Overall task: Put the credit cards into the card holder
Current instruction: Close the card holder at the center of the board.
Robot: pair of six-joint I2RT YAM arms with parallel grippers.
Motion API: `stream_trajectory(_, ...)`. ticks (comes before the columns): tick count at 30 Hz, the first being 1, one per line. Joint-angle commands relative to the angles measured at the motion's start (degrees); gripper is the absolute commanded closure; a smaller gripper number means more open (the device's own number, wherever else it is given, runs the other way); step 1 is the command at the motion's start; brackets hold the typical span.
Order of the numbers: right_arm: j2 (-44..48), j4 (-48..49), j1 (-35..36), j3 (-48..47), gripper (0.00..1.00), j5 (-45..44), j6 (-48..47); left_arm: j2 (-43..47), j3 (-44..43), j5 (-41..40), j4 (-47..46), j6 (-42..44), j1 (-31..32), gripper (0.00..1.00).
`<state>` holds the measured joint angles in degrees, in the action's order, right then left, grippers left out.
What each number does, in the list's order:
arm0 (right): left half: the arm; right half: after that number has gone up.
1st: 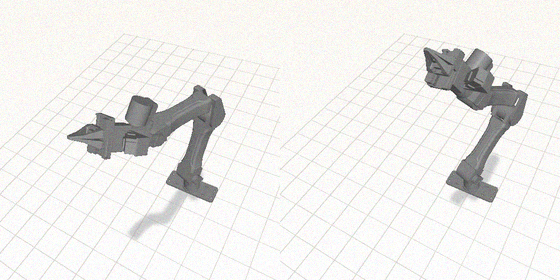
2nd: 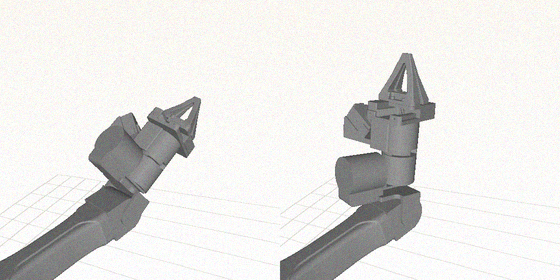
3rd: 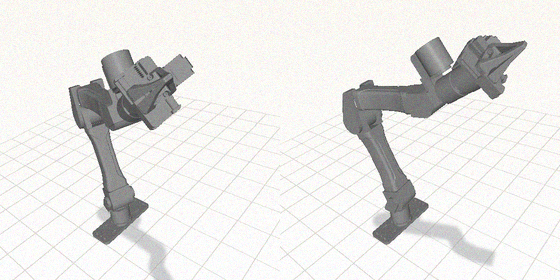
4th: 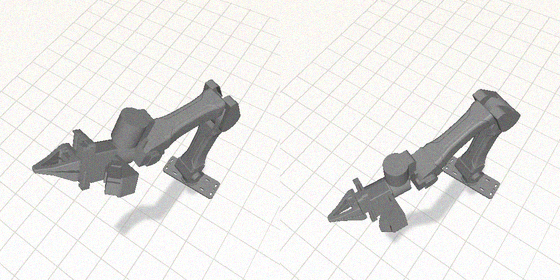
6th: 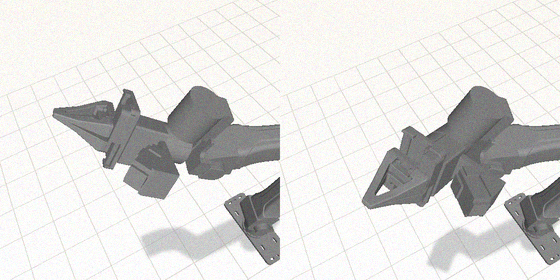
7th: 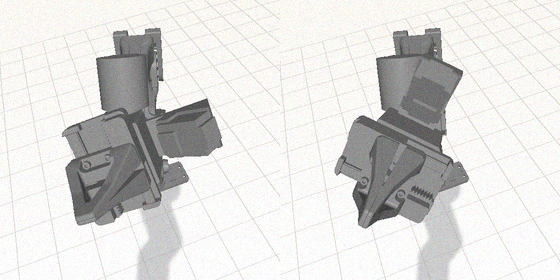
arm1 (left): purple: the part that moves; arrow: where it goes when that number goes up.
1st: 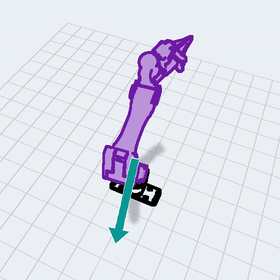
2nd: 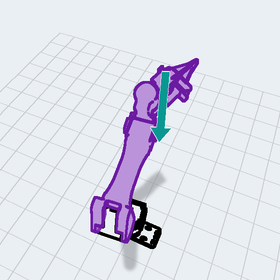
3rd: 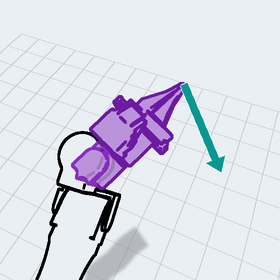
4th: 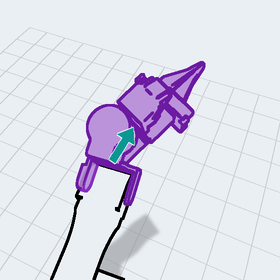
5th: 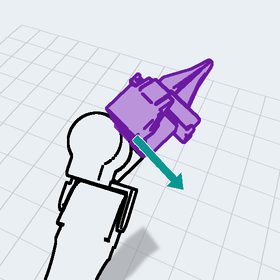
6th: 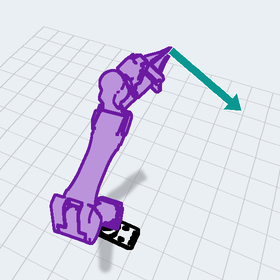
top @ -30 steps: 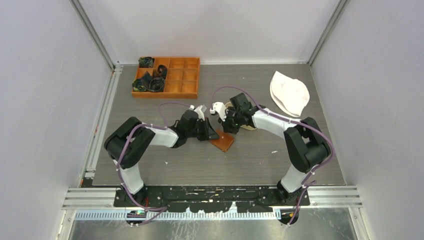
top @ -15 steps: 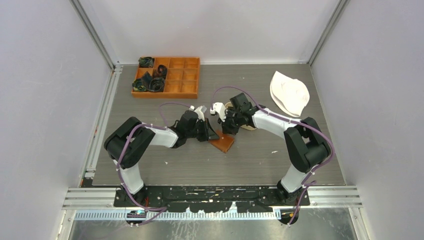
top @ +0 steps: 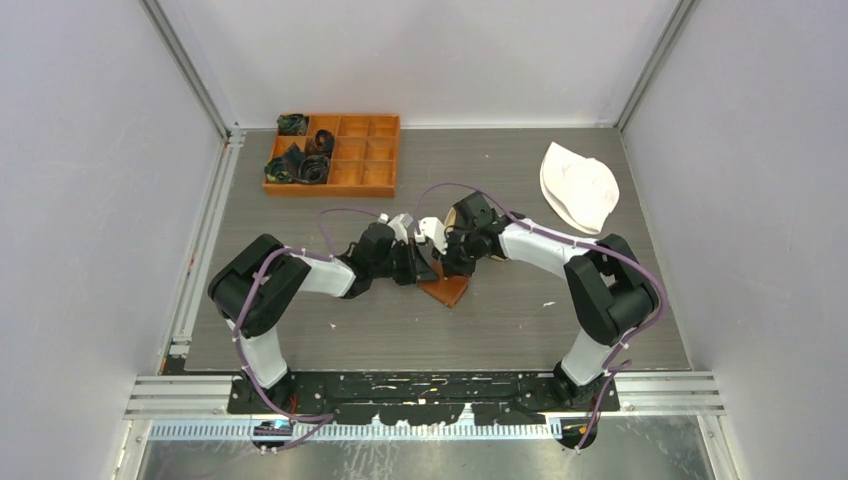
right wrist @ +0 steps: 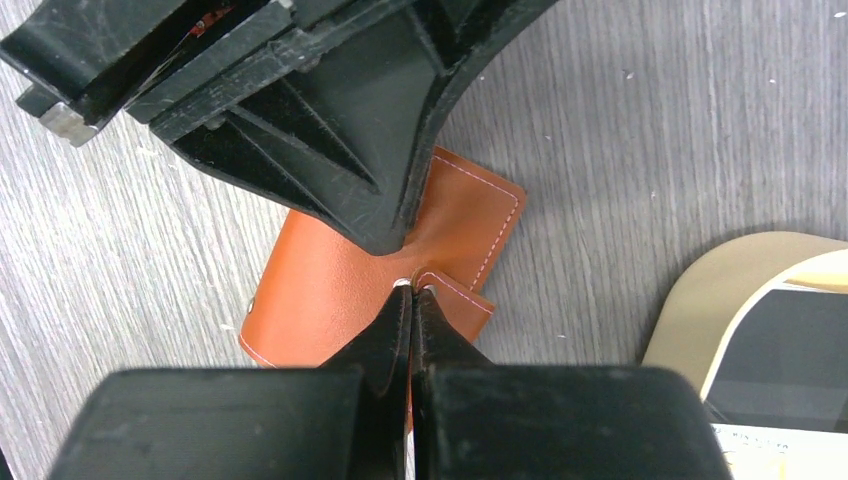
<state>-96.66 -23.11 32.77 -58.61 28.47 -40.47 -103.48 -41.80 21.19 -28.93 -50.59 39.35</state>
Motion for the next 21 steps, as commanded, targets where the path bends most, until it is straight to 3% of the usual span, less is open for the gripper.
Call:
stream_trajectory(1, -0.12, -1.53, 0.88, -0.63, 0.99, 1.19, -3.01, 0.3, 1.61, 1.05, 1.0, 0.58, 0.16, 0.94)
stream_trajectory(21, -0.98, -6.07, 3.35, -1.29, 0.99, 0.49, -7.74, 0.39, 2.84, 0.96, -0.86, -0.04, 0.14, 0.95)
